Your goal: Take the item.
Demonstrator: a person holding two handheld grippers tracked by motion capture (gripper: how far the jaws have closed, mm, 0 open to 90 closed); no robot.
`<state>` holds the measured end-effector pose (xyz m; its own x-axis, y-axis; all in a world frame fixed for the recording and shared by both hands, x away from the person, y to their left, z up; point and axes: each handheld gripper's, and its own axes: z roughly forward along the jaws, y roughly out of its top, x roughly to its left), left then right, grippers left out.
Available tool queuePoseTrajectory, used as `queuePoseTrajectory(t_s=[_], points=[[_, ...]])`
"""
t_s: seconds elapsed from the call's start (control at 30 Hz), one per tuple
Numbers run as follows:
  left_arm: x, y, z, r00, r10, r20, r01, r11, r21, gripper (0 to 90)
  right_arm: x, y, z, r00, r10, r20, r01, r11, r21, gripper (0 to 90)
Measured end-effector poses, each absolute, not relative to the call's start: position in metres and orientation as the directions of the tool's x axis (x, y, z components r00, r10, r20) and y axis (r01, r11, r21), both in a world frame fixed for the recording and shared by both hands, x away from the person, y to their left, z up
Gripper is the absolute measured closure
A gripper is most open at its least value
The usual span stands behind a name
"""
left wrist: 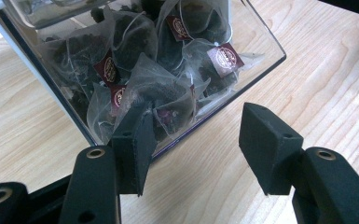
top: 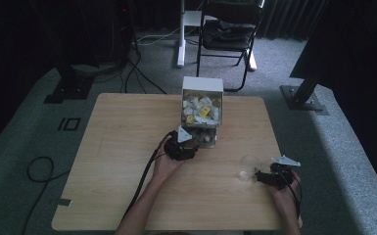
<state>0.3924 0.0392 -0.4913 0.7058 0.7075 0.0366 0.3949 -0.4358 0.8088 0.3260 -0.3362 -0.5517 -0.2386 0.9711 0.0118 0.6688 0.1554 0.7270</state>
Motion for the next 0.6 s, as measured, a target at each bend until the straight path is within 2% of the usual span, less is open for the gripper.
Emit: queuePoseTrajectory(t_s=[0.4,0.6], points=[[0.374,0.042,-0.491,0.712,0.701,0.025,0.397,-0.432,0.81,48.9,0.326,-0.336,-0.552,-0.24,0.971,0.009,0.668,0.158,0.727,14.4],[0.366,0.046,-0.487,0.694,0.719,0.05,0.371,-0.415,0.831,49.1,0.326,-0.336,-0.552,-0.24,0.971,0.01,0.668,0.158,0.727,14.4]])
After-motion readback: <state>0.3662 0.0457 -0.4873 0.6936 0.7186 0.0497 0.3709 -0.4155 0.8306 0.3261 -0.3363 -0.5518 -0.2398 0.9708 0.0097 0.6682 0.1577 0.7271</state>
